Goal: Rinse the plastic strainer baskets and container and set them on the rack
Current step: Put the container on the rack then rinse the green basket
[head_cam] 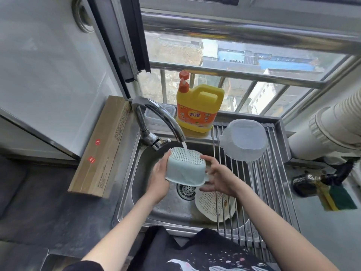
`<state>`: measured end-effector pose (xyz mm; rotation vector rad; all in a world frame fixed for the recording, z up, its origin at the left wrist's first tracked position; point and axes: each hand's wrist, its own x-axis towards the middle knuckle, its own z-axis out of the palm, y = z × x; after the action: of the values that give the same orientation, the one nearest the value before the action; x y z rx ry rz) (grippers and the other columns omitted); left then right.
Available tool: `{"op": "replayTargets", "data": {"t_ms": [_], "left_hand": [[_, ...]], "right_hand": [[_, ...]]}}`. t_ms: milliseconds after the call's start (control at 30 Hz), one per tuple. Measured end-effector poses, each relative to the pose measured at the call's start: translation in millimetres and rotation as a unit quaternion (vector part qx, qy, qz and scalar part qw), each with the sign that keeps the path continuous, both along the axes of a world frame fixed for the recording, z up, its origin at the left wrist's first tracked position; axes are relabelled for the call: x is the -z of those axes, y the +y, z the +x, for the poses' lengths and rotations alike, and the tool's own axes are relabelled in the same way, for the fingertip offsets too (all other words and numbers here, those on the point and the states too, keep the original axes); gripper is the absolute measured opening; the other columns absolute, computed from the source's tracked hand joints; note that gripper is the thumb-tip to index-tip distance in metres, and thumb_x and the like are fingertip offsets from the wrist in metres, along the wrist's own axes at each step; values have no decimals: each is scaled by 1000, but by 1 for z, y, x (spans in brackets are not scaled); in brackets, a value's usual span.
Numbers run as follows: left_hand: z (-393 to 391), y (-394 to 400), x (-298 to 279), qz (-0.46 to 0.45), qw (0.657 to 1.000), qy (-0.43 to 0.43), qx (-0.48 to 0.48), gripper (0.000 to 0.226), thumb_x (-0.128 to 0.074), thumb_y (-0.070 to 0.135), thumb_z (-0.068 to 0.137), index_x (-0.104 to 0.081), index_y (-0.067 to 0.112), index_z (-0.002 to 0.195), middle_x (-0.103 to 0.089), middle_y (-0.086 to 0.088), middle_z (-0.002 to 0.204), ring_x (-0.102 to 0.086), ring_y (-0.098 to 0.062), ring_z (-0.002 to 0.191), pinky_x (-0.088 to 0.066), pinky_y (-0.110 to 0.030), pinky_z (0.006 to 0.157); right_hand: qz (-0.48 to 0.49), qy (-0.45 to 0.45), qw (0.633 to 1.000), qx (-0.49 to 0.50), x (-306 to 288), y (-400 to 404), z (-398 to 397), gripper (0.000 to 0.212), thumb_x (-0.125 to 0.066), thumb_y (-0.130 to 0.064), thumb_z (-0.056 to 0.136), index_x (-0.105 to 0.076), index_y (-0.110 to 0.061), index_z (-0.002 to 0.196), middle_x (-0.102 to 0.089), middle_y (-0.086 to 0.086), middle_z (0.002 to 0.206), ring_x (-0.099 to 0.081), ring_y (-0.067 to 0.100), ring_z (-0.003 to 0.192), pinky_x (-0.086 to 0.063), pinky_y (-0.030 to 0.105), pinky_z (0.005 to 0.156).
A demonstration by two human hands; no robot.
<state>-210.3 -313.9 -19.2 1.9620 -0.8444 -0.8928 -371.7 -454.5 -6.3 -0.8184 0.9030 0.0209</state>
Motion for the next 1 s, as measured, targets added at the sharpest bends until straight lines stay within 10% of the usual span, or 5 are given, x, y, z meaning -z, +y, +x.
{"op": "replayTargets", "data": {"t_ms": [133, 267, 533, 733, 1000], "left_hand": [[-3, 15, 16, 44, 994, 50, 88, 116, -35, -20, 68, 3, 62, 140, 4, 21, 158, 7, -13, 147, -12, -52, 118], [-14, 24, 14, -10, 955, 295, -34, 103, -34, -20, 77, 2, 48, 146, -8, 18, 157, -24, -10, 141, -47, -25, 81], [-3, 11, 9, -72, 837, 506, -196, 43, -30, 45, 98, -52, 26, 130, -62, -5, 122, -59, -20, 100, -47, -35, 79], [-4, 3, 23, -53, 791, 569, -218, 57, -27, 68, 89, -61, 29, 110, -61, -9, 107, -56, -26, 95, -44, -40, 80], [4, 7, 30, -15, 808, 527, -265, 52, -36, 60, 91, -55, 26, 126, -56, -12, 117, -55, -23, 94, -48, -35, 74]], "right_hand": [[-111, 44, 991, 58, 3, -1, 8, 24, -50, -33, 86, -55, -21, 107, -47, 9, 132, -48, 30, 114, -52, 52, 83], [-377, 70, 924, -21, -3, 7, 23, 15, -61, -24, 86, -55, -21, 99, -55, -1, 118, -51, 24, 115, -42, 39, 91], [-426, 79, 896, -95, -13, 25, 44, 118, -83, -28, 68, 0, -30, 152, -19, 3, 151, -22, 16, 138, -20, 35, 114], [-439, 46, 891, -107, -21, 33, 53, 23, -51, -26, 97, -53, -8, 111, -57, 1, 104, -53, 15, 95, -43, 39, 88], [-404, 107, 906, -69, -11, 31, 34, 23, -46, -24, 99, -63, -8, 94, -58, -3, 81, -53, 17, 80, -47, 40, 73]]}}
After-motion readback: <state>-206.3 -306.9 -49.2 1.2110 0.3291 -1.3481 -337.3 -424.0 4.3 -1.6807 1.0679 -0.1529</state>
